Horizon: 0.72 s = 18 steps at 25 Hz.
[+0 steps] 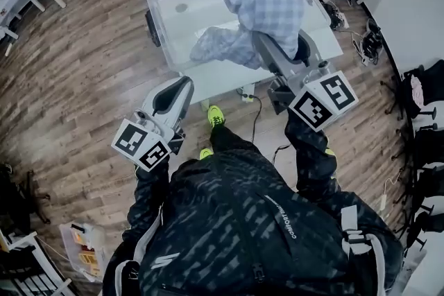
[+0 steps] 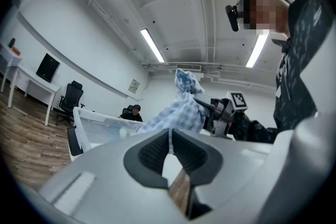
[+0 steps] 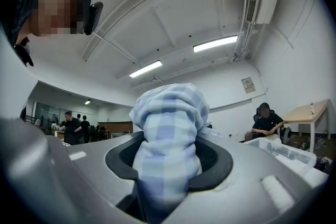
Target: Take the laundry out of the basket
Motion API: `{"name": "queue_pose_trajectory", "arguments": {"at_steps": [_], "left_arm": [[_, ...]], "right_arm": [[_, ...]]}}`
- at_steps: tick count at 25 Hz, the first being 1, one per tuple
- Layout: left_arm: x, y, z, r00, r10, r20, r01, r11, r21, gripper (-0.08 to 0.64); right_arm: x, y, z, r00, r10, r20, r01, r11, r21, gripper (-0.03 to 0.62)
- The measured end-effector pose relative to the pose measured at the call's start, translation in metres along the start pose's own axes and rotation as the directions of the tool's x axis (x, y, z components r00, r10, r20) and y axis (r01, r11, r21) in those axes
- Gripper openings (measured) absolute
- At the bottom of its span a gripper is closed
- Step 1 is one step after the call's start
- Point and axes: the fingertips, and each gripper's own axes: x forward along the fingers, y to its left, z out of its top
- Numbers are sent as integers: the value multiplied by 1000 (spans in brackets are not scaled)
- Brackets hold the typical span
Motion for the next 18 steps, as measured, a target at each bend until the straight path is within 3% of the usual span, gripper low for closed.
{"name": "queue_pose_trajectory", "arguments": {"at_steps": [10, 18], "left_arm": [[-14, -60, -16, 999, -45, 1, 46, 999, -17, 12], [-15, -110, -36, 1000, 3, -15, -4, 1000, -26, 12]], "right_arm": [[-72, 27, 10, 1000, -3, 26, 2, 1000, 29, 204], [-120, 38, -9, 997, 74, -7, -73, 992, 105, 207]]}}
